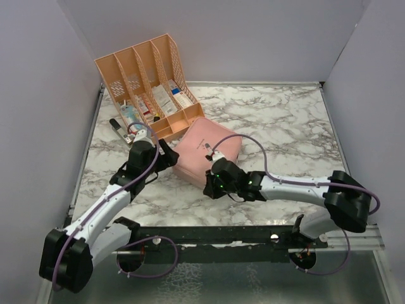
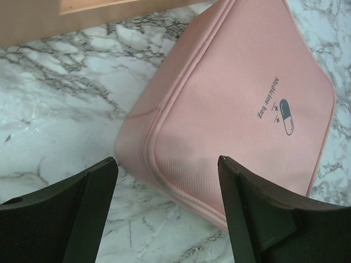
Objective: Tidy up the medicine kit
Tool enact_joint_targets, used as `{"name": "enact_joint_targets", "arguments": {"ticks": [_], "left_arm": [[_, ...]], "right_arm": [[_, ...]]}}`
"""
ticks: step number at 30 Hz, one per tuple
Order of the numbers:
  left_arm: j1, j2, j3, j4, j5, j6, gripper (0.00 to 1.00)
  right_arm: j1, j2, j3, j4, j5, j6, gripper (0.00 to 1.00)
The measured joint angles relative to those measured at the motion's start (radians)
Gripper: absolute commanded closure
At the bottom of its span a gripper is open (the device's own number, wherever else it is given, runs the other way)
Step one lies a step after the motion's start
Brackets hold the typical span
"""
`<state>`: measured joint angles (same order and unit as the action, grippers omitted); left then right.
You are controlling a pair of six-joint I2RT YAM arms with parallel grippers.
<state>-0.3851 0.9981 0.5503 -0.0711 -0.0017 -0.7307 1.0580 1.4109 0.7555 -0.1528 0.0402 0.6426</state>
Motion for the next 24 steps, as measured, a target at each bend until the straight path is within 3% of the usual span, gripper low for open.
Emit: {"name": "enact_joint_targets", "arguments": {"ticks": [9,16,24], "left_arm": [[0.006,-0.267,-0.209,-0.048,-0.012,-0.092,0.25],[0.006,-0.362,-0.314,0.026,0.086,-0.176,0.38],[0.011,-0.379,-0.457,0.249,0.171,-0.369,0.65]], "right_arm": [[0.107,0.216,0.182,0.084,-0.001,0.039,0.99],[0.116,0.267,0.227,0.107,-0.012,0.043,0.99],[0.116,0.27,0.227,0.111,-0.014,0.045,0.99]]}}
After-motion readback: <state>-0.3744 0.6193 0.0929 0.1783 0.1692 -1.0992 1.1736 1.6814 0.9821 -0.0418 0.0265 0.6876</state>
